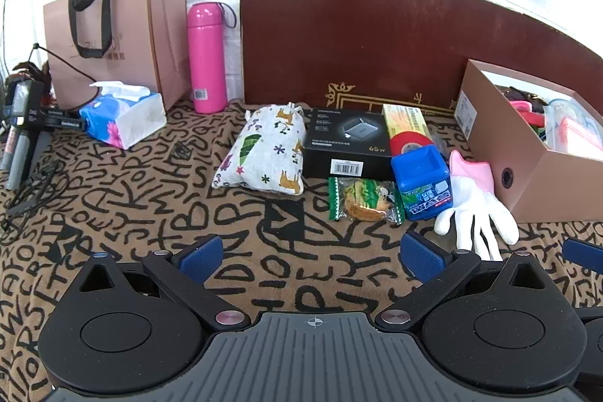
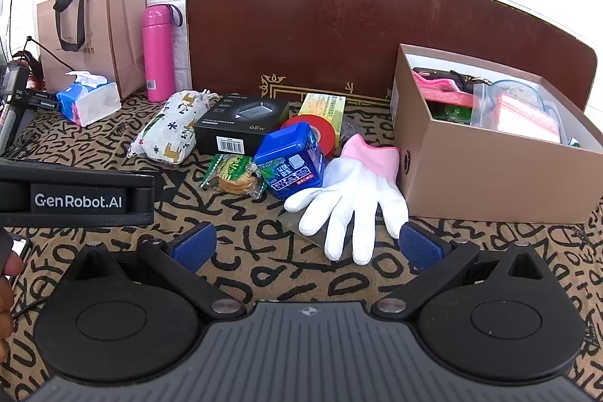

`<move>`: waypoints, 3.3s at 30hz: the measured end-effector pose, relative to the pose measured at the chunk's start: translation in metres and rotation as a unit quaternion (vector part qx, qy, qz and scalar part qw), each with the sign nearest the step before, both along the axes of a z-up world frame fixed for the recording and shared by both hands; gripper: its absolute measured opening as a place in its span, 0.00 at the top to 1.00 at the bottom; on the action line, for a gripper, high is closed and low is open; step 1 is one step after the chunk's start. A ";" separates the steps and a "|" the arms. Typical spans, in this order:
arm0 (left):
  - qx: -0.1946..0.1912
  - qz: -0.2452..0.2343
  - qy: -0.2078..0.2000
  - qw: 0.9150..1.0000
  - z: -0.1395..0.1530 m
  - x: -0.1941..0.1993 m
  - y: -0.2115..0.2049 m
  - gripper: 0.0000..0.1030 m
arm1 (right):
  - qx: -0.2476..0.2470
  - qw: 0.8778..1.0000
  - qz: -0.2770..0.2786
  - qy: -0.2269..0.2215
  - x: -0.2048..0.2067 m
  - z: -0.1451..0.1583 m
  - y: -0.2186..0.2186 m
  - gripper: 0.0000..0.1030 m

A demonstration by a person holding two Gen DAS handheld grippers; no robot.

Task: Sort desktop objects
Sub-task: 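Move the left gripper toward the blue square container, then close the left gripper on the blue square container, then carry the blue container with the left gripper into the cardboard box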

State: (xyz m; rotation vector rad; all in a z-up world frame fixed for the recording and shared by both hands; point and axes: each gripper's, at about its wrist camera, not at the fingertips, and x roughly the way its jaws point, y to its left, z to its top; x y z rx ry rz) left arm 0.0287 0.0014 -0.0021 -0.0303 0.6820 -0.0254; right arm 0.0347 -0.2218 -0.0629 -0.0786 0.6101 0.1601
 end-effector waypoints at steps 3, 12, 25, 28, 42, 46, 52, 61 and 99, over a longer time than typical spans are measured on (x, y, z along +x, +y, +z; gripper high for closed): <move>0.001 0.000 0.004 1.000 -0.002 0.005 -0.001 0.00 | 0.002 1.000 0.000 0.005 0.005 -0.002 0.000 0.00; 0.002 -0.011 0.025 1.000 -0.014 0.027 -0.006 0.00 | 0.022 0.999 0.030 0.010 0.025 -0.012 -0.002 0.00; -0.058 -0.073 0.033 0.995 -0.023 0.086 -0.016 0.00 | -0.010 0.995 0.103 -0.012 0.074 -0.032 0.008 0.05; -0.086 -0.089 0.036 0.992 -0.024 0.101 -0.019 0.00 | -0.018 0.994 0.102 -0.014 0.086 -0.036 0.007 0.10; -0.150 -0.167 0.087 0.970 -0.047 0.156 -0.046 0.10 | -0.015 0.991 0.131 -0.022 0.121 -0.049 0.008 0.28; -0.154 -0.172 0.096 0.968 -0.051 0.162 -0.048 0.15 | -0.018 0.990 0.137 -0.028 0.123 -0.050 0.011 0.28; -0.152 -0.178 0.105 0.966 -0.054 0.168 -0.051 0.23 | -0.013 0.990 0.138 -0.019 0.127 -0.052 0.012 0.27; -0.130 -0.189 0.123 0.965 -0.057 0.165 -0.062 0.38 | -0.014 0.995 0.098 -0.006 0.127 -0.053 0.012 0.27; -0.089 -0.299 0.016 0.950 0.059 0.096 -0.180 0.44 | -0.011 0.990 -0.032 -0.139 0.042 0.040 -0.075 0.29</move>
